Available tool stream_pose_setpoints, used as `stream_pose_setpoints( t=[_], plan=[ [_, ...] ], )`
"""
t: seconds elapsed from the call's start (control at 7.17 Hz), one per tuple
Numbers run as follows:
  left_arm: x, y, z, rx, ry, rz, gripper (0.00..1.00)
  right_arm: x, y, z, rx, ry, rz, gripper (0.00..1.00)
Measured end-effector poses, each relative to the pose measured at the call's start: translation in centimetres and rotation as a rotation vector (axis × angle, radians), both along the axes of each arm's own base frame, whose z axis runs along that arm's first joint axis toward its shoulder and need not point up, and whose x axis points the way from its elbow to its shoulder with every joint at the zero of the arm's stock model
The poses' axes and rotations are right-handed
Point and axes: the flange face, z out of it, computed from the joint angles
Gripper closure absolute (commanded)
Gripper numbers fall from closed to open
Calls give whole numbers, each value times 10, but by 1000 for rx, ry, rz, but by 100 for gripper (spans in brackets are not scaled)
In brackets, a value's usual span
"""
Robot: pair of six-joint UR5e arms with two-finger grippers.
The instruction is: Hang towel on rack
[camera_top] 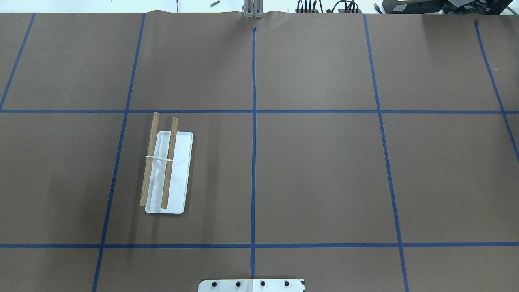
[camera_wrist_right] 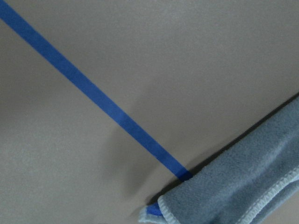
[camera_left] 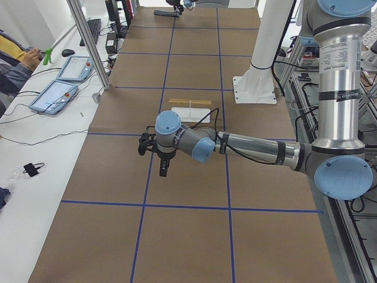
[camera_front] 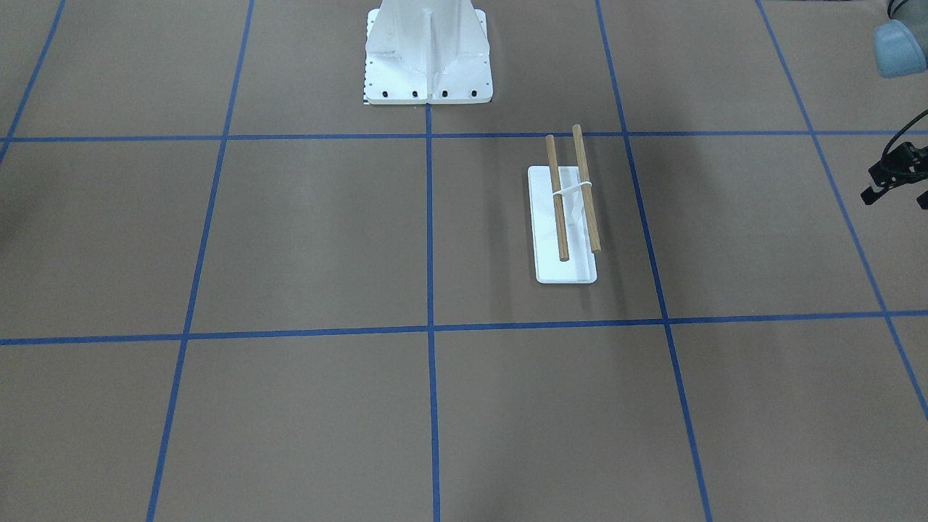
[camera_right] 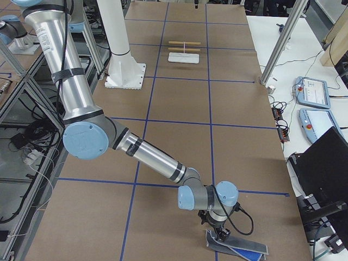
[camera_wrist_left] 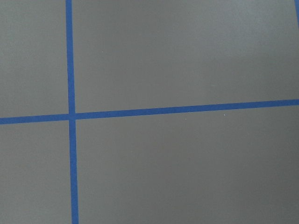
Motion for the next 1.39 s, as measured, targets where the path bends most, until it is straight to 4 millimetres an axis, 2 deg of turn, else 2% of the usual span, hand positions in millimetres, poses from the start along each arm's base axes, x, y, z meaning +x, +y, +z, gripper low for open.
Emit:
stream_pose_setpoints(
  t=[0.28,0.42,0.56,0.84,1.12,1.39],
  plan=[
    [0,0,0,0,0,1,1,-2,5,8,3,1,-4,35],
    [0,0,0,1,0,1,1,-2,6,10,4,2,-4,43],
    [0,0,1,1,0,1,1,-2,6,10,3,4,-4,66],
    [0,0,1,0,-1,1,1,-2,5,10,4,5,-4,100],
    [0,0,2,-2,-2,1,1,-4,5,11,0,6,-7,100],
    [0,1,3,-3,-3,1,1,-7,-3,6,3,5,-8,100]
  ],
)
